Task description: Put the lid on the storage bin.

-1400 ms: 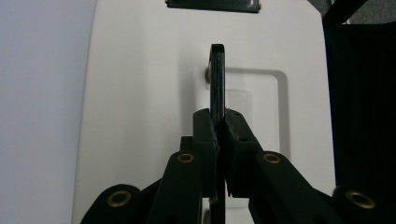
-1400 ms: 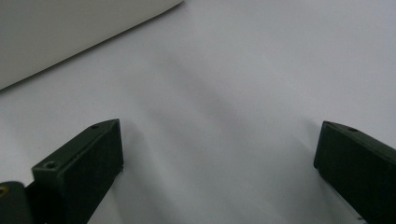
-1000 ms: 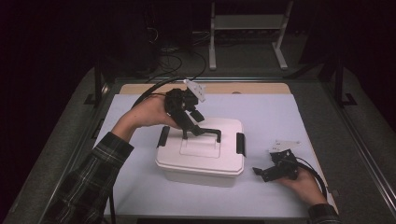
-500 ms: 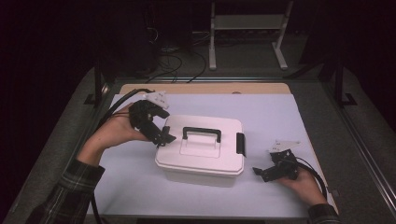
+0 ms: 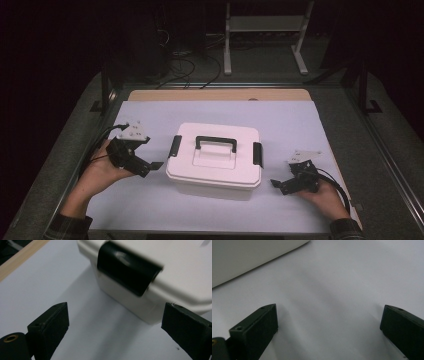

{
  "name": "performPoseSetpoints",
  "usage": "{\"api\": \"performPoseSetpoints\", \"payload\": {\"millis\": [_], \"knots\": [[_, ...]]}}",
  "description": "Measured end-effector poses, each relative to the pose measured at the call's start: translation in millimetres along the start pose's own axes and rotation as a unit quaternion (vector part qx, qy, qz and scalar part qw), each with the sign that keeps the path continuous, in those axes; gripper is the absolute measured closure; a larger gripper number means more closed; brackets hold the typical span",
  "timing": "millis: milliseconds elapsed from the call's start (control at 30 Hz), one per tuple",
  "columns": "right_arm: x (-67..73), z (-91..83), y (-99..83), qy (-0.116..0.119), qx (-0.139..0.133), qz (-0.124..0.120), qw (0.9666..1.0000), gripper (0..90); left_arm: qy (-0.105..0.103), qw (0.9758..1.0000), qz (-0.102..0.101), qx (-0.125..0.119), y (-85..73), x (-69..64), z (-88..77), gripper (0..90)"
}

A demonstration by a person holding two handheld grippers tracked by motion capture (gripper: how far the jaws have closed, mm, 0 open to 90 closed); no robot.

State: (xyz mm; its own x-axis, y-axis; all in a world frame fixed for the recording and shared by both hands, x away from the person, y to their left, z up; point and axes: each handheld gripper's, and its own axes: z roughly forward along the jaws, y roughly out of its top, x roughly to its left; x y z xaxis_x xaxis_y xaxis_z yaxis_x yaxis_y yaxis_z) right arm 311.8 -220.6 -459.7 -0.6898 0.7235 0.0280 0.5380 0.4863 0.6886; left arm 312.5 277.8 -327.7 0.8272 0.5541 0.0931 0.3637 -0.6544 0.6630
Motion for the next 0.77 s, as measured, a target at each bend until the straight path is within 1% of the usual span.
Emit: {"api": "performPoseSetpoints", "payload": {"millis": [67,200,300,500,533,600,700,767], "knots": [[0.0,0.0,0.0,0.000,0.000,0.000,1.0000,0.7,0.010,0.9999,-0.008,0.002,-13.2,-1.5,4.4,6.4],[0.0,0.0,0.0,0.000,0.000,0.000,1.0000,0.7,0.019,0.9993,-0.032,-0.002,-35.9,-4.5,13.7,6.4],[0.0,0.0,0.0,0.000,0.000,0.000,1.0000,0.7,0.027,0.9989,-0.039,0.004,-49.1,-4.1,20.0,6.4],[0.0,0.0,0.0,0.000,0.000,0.000,1.0000,0.7,0.029,0.9976,-0.062,0.004,-69.9,-4.1,31.0,6.4],[0.0,0.0,0.0,0.000,0.000,0.000,1.0000,0.7,0.027,0.9974,-0.067,0.005,-73.3,-4.0,33.1,6.3],[0.0,0.0,0.0,0.000,0.000,0.000,1.0000,0.7,0.026,0.9970,-0.072,0.011,-79.8,-3.5,37.3,6.4],[0.1,0.0,0.0,0.000,0.000,0.000,1.0000,0.7,0.027,0.9963,-0.080,0.014,-87.2,-3.3,42.2,6.3],[0.1,0.0,0.0,0.000,0.000,0.000,1.0000,0.7,0.027,0.9962,-0.081,0.020,-91.7,-3.7,45.6,6.3]]}}
